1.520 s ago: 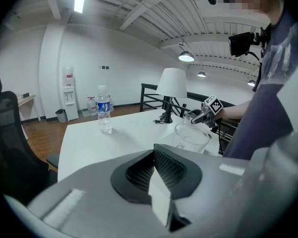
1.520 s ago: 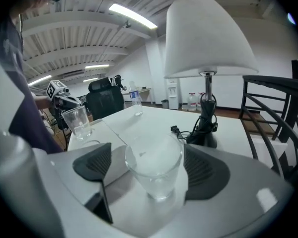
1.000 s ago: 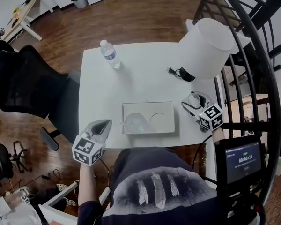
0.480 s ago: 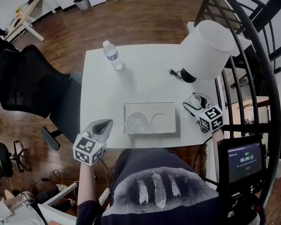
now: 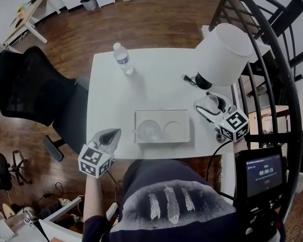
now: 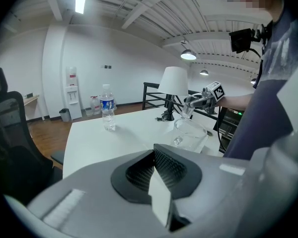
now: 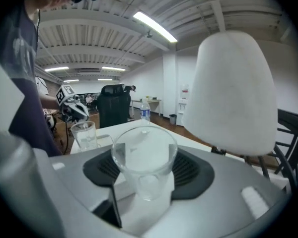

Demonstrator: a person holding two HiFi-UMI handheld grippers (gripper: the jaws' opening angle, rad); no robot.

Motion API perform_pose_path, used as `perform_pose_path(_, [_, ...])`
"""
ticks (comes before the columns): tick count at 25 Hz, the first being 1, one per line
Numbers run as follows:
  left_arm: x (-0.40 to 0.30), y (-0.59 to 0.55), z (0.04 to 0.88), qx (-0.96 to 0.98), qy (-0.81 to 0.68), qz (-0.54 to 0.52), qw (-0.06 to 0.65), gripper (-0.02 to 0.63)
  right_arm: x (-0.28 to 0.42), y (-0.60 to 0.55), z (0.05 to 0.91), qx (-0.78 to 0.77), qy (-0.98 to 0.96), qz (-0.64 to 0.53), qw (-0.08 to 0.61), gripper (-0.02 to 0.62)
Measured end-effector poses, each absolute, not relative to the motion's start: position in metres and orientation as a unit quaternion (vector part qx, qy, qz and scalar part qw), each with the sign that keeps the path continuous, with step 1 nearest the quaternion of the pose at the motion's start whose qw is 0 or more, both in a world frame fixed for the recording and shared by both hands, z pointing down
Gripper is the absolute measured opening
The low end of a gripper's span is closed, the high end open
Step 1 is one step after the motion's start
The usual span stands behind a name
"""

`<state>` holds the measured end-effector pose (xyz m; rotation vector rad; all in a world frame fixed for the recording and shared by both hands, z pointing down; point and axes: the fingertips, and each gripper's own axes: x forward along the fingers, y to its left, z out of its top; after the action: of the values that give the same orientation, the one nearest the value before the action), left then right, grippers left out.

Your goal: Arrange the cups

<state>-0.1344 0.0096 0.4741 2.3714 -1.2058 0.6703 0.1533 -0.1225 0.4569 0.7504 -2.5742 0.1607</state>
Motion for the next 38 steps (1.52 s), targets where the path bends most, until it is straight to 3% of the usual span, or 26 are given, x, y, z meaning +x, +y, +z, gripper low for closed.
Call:
perform_pose_path(9, [-0.140,0.009,0.481,0.850,-0.432,0.228,0.199,0.015,0.106,-0.108,0.402,0.197,-0.960,0.043,0.195,0.290])
perform_pose_path(17, [-0.144,0.010,0.483,0.848,-0.433,0.225,0.205,0.015,0.076,-0.080,0.386,0.116,-0.965,0.032,0.231,0.290])
perform_pose_path(30, [-0.141,0.006,0.489,0.851,-0.421,0.232,0.209,0.015,0.051,-0.037,0.430,0.039,-0.967,0.059,0.246,0.290])
perform_pose_path(38, [-0.138,0.007,0.491,0.852,-0.416,0.235,0.213,0.015,0.043,-0.018,0.455,0.007,-0.956,0.042,0.291,0.290])
